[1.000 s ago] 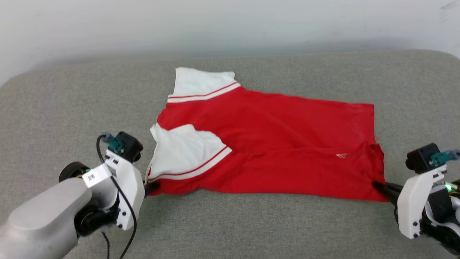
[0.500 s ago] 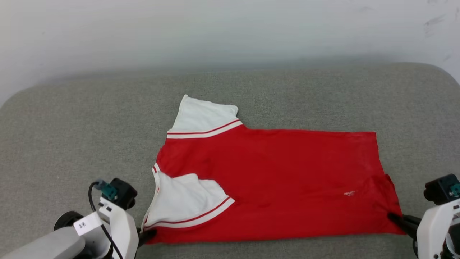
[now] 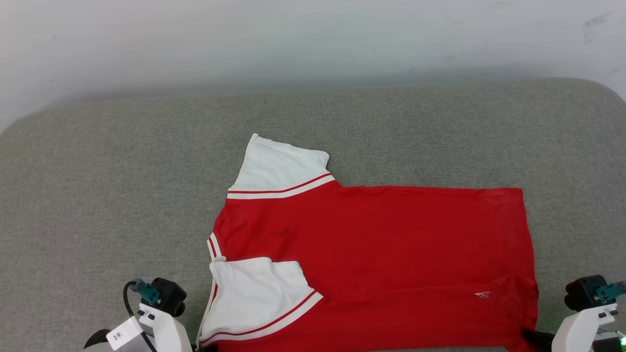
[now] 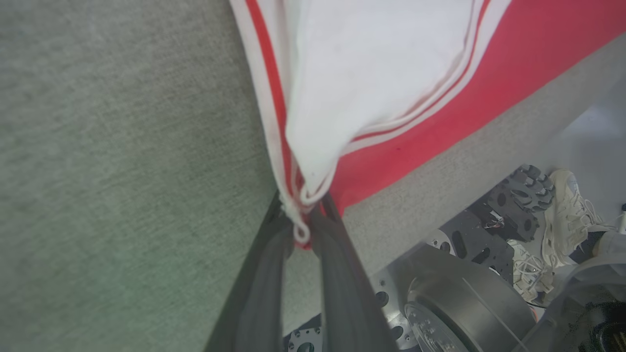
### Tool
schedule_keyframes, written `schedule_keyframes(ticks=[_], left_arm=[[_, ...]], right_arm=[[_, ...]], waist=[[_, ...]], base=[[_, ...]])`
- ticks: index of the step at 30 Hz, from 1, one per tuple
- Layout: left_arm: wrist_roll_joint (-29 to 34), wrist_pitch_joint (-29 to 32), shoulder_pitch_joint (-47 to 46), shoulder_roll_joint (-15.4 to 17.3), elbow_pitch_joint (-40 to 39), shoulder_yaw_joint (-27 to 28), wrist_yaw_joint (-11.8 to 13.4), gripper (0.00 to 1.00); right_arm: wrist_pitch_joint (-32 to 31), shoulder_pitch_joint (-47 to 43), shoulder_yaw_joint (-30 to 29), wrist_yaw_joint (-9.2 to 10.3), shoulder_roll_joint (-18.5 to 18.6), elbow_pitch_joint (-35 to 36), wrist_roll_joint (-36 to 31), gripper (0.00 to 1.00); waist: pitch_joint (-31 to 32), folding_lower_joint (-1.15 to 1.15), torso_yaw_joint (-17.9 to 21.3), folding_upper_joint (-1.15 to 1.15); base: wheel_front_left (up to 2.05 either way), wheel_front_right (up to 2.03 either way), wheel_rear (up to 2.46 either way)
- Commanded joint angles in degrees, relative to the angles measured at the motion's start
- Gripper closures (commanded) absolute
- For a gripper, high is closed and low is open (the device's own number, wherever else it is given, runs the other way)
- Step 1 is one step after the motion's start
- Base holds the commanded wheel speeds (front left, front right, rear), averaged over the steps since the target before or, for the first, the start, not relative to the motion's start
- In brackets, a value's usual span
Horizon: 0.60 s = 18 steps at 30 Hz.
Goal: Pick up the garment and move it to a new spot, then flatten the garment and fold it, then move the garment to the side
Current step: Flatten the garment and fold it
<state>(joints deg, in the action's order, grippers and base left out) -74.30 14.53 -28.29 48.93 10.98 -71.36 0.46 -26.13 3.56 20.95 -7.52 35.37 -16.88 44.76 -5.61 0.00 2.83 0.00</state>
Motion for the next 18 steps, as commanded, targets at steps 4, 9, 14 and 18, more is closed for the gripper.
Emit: schedule_keyframes(ticks=[4, 9, 14, 18], left_arm=[[0.36, -1.59, 0.84, -1.31, 3.39, 0.44, -0.18, 0.81], [2.41, -4.45, -0.78, -0.16, 2.75, 1.39, 0.12, 0.0], [5.06, -8.4, -3.13, 1.74, -1.04, 3.6, 1.75, 0.0], [6.82, -10.58, -6.51, 2.55, -3.31, 5.98, 3.25, 0.0]], right_arm=[[2.74, 0.66, 1.01, 0.06, -1.96, -3.11, -0.96, 0.37], [8.62, 1.9, -0.01, 0.07, -1.39, -2.89, -3.02, 0.0], [16.01, 2.46, -3.72, 0.06, -2.69, -0.5, -6.56, 0.0], [21.39, 3.09, -7.98, 0.06, -5.6, 2.21, -11.16, 0.0]], waist=[[0.18, 0.0, -0.21, 0.0], [1.23, 0.0, -0.49, 0.0], [1.97, 0.0, -0.4, 0.0], [1.8, 0.0, 0.13, 0.0]], base=[[0.0, 0.0, 0.0], [0.0, 0.0, 0.0], [0.0, 0.0, 0.0], [0.0, 0.0, 0.0]])
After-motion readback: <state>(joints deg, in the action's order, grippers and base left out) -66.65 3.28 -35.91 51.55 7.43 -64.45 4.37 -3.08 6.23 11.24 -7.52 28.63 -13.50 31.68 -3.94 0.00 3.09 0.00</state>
